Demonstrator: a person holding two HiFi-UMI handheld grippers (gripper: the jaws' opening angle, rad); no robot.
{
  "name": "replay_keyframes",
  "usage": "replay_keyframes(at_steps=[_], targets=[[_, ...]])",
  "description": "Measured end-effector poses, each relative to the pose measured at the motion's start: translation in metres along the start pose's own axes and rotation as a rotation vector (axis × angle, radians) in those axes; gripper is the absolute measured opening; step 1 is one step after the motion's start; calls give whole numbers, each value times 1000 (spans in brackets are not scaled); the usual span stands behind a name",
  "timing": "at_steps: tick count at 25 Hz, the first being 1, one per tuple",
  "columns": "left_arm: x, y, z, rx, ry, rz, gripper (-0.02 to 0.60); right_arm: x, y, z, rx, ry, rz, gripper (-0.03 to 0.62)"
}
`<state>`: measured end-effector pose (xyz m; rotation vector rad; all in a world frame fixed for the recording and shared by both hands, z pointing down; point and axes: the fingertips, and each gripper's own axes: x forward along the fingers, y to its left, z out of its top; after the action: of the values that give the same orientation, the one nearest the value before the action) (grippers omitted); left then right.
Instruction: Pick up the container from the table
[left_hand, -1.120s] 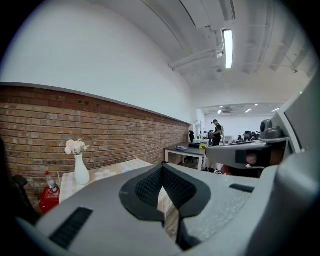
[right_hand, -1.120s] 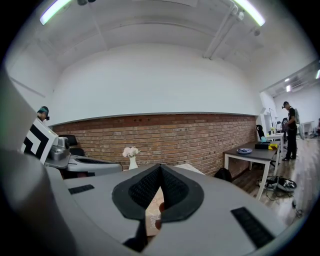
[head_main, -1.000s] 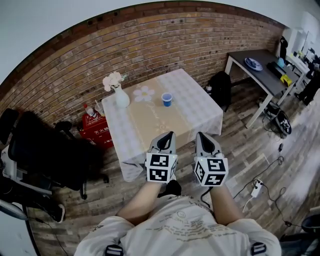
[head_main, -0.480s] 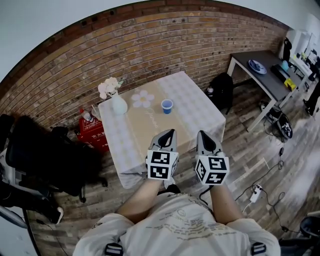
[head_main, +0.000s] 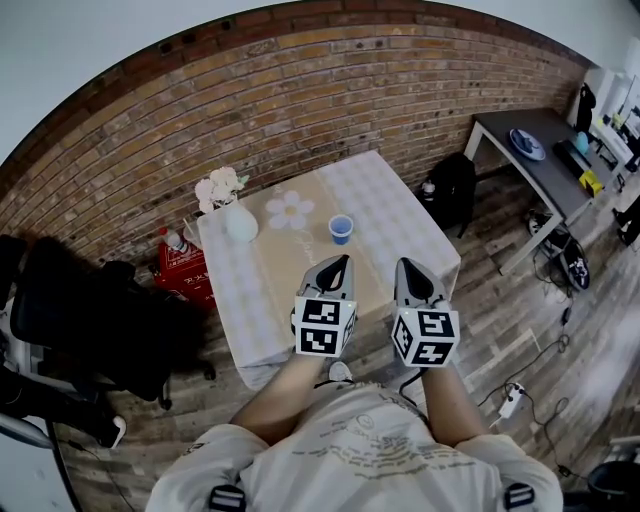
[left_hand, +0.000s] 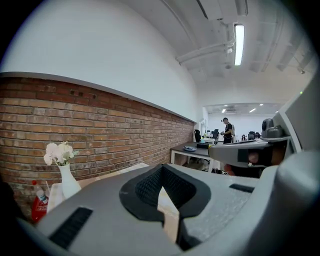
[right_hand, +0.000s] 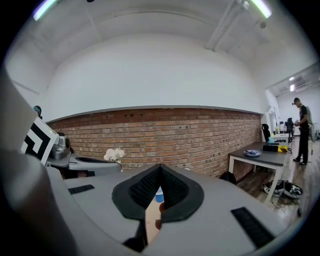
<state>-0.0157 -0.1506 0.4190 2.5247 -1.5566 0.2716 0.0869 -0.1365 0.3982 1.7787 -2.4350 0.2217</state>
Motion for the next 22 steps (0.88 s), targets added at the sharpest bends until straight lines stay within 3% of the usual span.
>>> replay_keyframes(at_steps=[16,22], targets=[[105,77,20,-46,-5,16,3,126,-19,15,-35,29,4,2],[120,100,4,-87,23,31,3,156,-15,5,-42,70,23,2]])
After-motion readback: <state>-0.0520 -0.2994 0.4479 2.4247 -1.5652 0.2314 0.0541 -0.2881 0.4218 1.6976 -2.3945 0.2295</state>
